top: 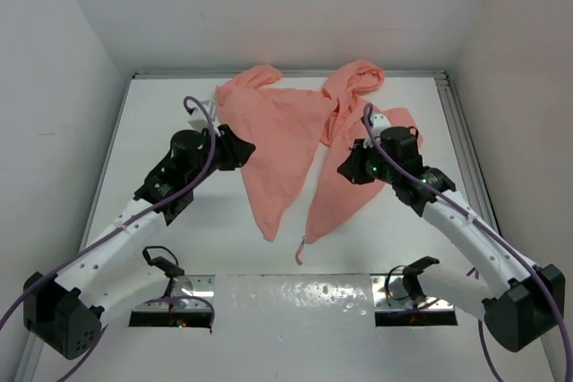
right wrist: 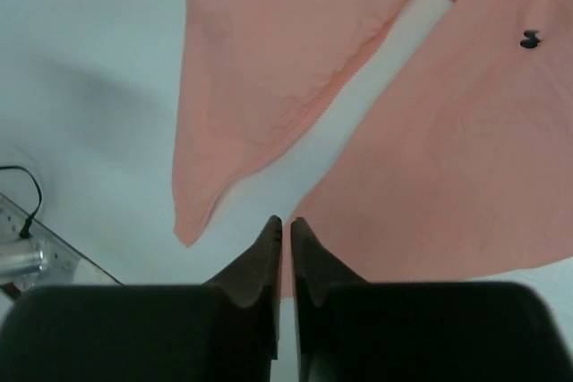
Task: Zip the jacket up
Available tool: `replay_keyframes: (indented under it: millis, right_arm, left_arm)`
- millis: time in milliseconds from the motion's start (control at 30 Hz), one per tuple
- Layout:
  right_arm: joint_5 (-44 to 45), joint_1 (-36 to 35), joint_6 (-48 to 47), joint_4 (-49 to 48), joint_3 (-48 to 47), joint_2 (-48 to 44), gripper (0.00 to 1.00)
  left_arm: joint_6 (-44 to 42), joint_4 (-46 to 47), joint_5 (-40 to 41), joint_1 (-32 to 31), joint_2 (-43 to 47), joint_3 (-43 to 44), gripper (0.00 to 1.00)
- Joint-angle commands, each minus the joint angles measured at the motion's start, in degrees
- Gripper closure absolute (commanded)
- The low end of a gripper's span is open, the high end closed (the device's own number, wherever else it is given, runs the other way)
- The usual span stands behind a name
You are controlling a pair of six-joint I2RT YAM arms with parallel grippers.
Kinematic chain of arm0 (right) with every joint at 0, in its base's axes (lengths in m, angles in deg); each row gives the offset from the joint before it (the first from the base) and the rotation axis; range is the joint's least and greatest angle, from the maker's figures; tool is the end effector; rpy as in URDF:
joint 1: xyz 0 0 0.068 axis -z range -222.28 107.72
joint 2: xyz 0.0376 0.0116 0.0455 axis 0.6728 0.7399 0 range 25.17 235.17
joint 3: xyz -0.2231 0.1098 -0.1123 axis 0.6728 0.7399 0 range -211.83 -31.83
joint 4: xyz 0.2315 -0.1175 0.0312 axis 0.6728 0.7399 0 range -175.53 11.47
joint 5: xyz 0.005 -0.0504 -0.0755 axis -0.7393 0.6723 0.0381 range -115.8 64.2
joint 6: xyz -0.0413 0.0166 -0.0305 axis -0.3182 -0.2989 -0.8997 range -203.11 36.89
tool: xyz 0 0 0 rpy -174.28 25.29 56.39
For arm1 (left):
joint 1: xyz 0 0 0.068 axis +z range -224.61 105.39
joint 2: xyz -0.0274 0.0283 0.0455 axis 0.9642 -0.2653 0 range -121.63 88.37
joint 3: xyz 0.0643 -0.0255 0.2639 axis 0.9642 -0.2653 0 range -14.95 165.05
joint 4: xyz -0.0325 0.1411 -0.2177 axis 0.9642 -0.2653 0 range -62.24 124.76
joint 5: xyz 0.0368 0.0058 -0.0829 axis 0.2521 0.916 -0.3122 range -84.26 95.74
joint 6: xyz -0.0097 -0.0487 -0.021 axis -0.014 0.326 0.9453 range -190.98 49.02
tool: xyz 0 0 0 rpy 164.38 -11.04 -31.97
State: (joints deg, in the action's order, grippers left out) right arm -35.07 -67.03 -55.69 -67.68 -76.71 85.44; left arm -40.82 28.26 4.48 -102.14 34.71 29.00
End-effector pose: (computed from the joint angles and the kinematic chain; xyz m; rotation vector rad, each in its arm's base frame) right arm 0.2088 0.1025 0.2757 -0.0455 2.2260 0.6903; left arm 0.1950 -0.1025 0.3133 -0.0283 1.9160 -0.7120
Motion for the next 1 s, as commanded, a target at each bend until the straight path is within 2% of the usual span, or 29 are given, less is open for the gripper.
replay_keyframes:
  millis: [0, 100, 167, 233, 367, 500, 700, 767, 900, 967]
  right_arm:
    - [-3.8, -0.2, 1.9, -1.7, 0.3, -2.4, 1.0]
    - [-4.6, -1.5, 4.1, -2.0, 2.2, -4.1, 1.0]
    - [-4.8, -3.4, 6.2, -2.6, 4.4, -5.1, 1.0]
    - [-3.8, -6.4, 8.3, -2.7, 7.2, -5.9, 1.0]
    - [0.2, -12.3, 11.9, -4.4, 12.4, -5.5, 1.0]
    - [4.5, -17.5, 14.9, -5.9, 14.6, -3.0, 1.0]
    - [5.1, -19.8, 15.2, -8.1, 13.9, 0.7, 1.0]
    - [4.4, -20.0, 15.1, -9.1, 13.9, 1.8, 1.0]
    - [4.3, -20.2, 15.5, -10.7, 14.9, 2.6, 1.0]
    - [4.1, -20.3, 15.5, -11.4, 15.3, 3.0, 1.0]
  left_arm:
    - [-1.6, 3.4, -6.5, 0.5, -2.3, 2.0, 0.75]
    - [0.0, 8.2, -12.2, 0.3, -4.6, 1.6, 0.93]
    - [0.4, 9.0, -12.6, -0.2, -6.4, 1.5, 0.96]
    - [-0.4, 6.8, -8.8, -2.3, -8.2, 1.7, 1.0]
    - [-3.1, -3.4, 5.1, -10.3, -11.9, 2.5, 1.0]
    - [-3.1, -12.2, 12.4, -14.9, -16.1, 4.4, 1.0]
    - [-2.3, -14.5, 11.7, -18.8, -17.3, -0.6, 1.0]
    - [-2.0, -14.9, 11.1, -20.2, -18.0, -2.5, 0.95]
    - [-1.9, -16.5, 9.7, -21.4, -19.7, -3.8, 0.78]
    - [-2.6, -16.5, 8.0, -22.0, -21.2, -4.1, 0.77]
